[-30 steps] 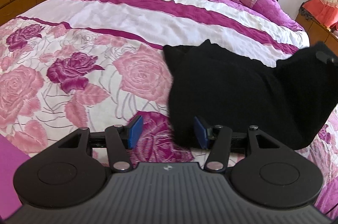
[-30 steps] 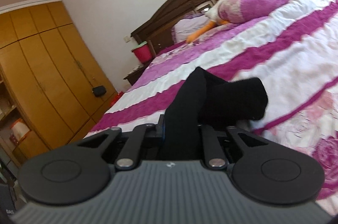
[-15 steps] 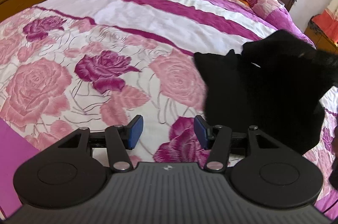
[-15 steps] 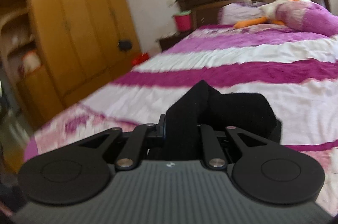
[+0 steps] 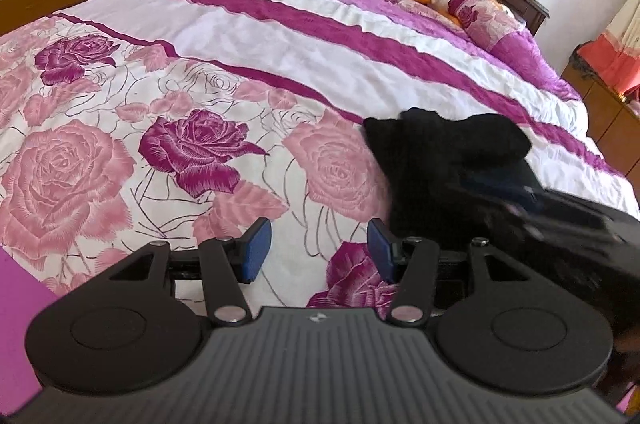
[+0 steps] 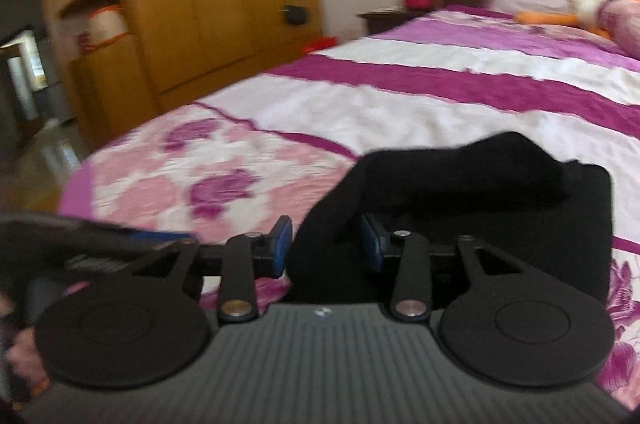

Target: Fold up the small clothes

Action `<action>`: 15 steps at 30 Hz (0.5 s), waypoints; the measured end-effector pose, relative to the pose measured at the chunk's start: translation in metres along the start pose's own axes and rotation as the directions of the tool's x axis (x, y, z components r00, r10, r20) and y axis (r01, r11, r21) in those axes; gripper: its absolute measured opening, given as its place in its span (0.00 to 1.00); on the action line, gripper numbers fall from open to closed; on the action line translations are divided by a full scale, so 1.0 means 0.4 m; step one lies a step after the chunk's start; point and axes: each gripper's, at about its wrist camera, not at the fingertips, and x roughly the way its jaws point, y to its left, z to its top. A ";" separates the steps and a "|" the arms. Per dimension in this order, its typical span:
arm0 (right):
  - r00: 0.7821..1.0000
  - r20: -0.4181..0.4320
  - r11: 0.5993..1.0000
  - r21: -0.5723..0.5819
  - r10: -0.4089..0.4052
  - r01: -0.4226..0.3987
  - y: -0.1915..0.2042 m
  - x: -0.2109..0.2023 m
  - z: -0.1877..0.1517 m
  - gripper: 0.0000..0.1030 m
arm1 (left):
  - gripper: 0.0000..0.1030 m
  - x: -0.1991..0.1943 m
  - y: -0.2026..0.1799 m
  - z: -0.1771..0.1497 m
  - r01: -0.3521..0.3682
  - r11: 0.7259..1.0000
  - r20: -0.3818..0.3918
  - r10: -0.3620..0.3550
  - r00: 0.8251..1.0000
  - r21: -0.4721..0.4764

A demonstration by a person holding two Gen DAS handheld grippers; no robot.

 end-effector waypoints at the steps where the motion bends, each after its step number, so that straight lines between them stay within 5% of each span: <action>1: 1.000 0.006 1.000 -0.015 0.011 -0.011 0.005 -0.022 -0.001 0.38 | 0.57 -0.003 -0.002 0.001 0.007 1.000 0.003 -0.007 1.000 -0.003; 6: 0.998 0.067 1.000 -0.014 -0.013 0.014 -0.009 -0.123 -0.021 0.39 | 0.57 -0.033 -0.022 0.008 0.061 0.998 0.033 -0.061 0.998 -0.012; 15: 0.956 0.109 0.942 0.237 -0.271 0.239 -0.148 -0.216 -0.082 0.39 | 0.57 -0.042 -0.146 0.038 0.131 0.987 0.050 -0.136 0.989 0.093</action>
